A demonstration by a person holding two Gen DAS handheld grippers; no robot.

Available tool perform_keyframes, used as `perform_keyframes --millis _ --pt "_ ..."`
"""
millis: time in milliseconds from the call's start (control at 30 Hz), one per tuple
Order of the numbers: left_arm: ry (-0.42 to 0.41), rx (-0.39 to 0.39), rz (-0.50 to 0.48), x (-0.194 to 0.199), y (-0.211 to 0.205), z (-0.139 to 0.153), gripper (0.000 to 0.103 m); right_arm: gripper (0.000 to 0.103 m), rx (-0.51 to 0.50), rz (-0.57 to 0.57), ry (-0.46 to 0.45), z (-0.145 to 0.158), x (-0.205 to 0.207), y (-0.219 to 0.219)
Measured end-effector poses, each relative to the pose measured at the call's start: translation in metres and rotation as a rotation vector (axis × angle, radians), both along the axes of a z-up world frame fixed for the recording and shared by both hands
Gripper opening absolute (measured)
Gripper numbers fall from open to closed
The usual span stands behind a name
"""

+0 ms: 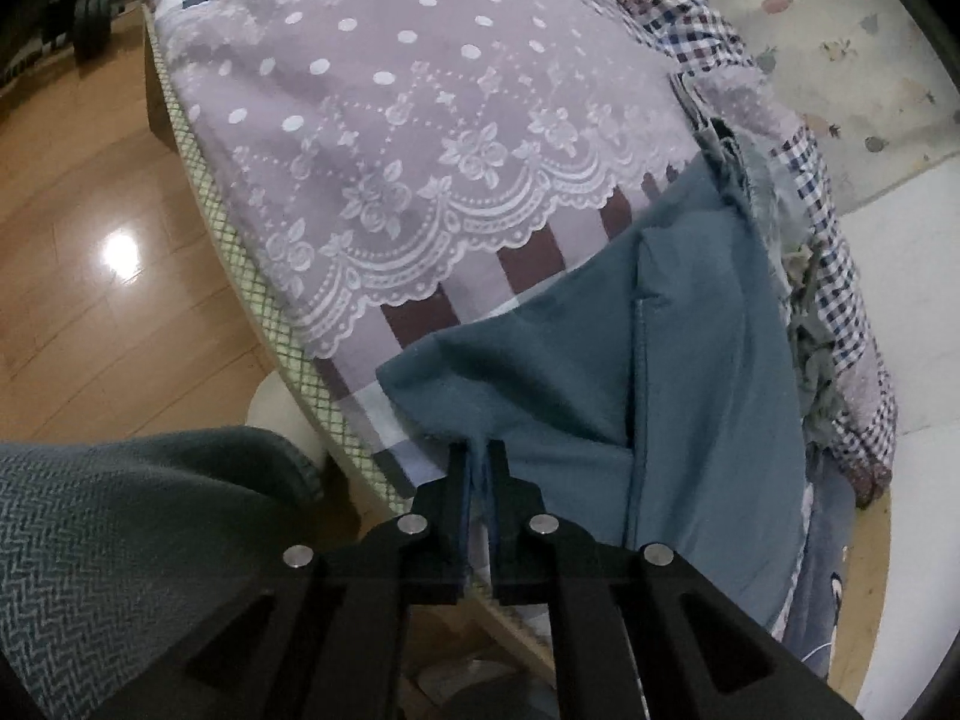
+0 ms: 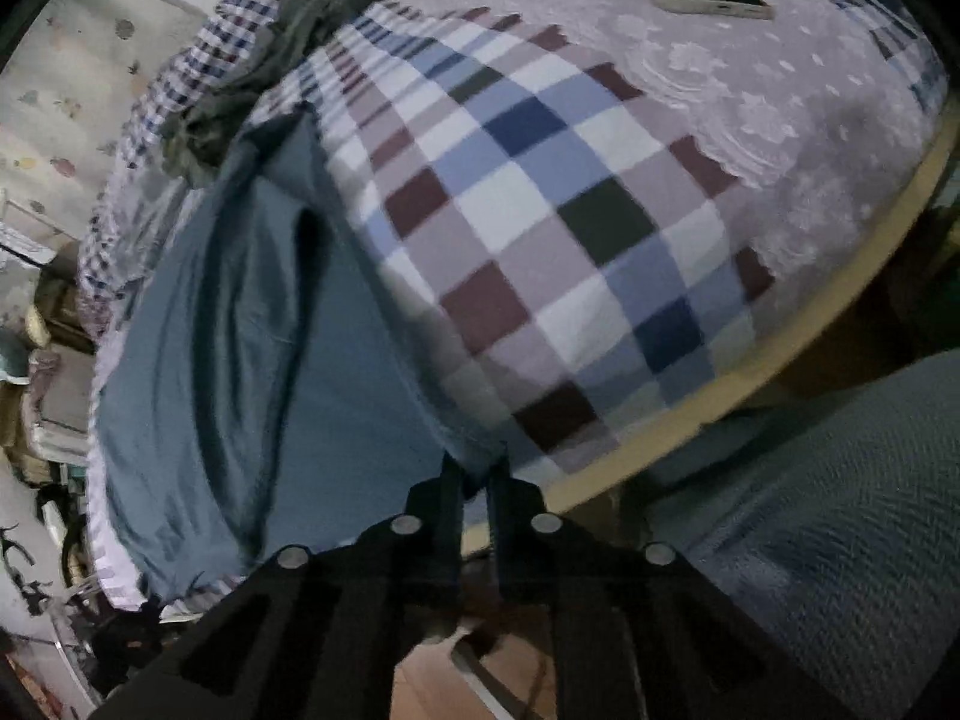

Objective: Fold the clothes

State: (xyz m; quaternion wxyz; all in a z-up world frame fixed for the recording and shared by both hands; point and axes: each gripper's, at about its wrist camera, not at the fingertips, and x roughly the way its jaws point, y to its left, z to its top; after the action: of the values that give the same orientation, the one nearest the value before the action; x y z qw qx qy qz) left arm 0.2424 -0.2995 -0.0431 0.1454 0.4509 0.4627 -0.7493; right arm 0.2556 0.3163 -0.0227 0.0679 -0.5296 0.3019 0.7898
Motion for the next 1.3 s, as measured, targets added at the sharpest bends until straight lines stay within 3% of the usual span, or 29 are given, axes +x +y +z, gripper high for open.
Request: perform_keyframes --millis 133,200,267,333,467,533,633,800,900,967,1000,1067,1133,1300 --pt "0.027 0.029 0.012 0.017 -0.006 0.001 0.019 0.01 0.01 -0.048 -0.014 0.006 0.008 0.002" --pt "0.067 0.049 0.037 0.025 -0.007 0.002 0.033 0.012 0.02 -0.042 0.009 0.014 0.01 -0.003" --pt "0.104 0.061 0.066 0.031 -0.011 0.005 0.058 0.014 0.025 -0.031 0.042 0.02 0.01 -0.008" --pt "0.131 0.062 0.09 0.035 -0.014 0.008 0.064 0.016 0.044 -0.023 0.072 0.026 0.008 -0.013" --pt "0.161 0.052 0.137 0.042 -0.023 0.009 0.064 0.02 0.068 0.0 0.131 0.034 0.007 -0.025" --pt "0.144 0.036 0.147 0.042 -0.027 0.007 0.066 0.021 0.079 0.018 0.157 0.037 0.005 -0.032" --pt "0.098 -0.008 0.151 0.037 -0.03 0.002 0.078 0.023 0.085 0.069 0.211 0.044 0.002 -0.047" --pt "0.04 0.032 0.143 0.028 -0.039 -0.022 0.078 0.024 0.119 0.196 0.274 0.05 -0.009 -0.084" --pt "0.05 0.057 0.104 0.024 -0.037 -0.028 0.075 0.024 0.132 0.271 0.305 0.054 -0.007 -0.106" --pt "0.059 0.045 0.075 0.023 -0.034 -0.026 0.05 0.024 0.146 0.336 0.335 0.057 -0.008 -0.127" --pt "0.065 0.041 0.067 0.023 -0.034 -0.024 0.046 0.024 0.153 0.377 0.354 0.059 0.0 -0.137" --pt "0.091 0.064 0.072 0.03 -0.039 -0.023 0.02 0.029 0.165 0.454 0.387 0.062 0.008 -0.159" --pt "0.122 0.126 0.093 0.04 -0.045 -0.024 0.017 0.041 0.182 0.551 0.428 0.064 0.01 -0.189" --pt "0.122 0.145 0.062 0.051 -0.048 -0.022 0.015 0.043 0.285 0.853 0.543 0.068 0.028 -0.283"
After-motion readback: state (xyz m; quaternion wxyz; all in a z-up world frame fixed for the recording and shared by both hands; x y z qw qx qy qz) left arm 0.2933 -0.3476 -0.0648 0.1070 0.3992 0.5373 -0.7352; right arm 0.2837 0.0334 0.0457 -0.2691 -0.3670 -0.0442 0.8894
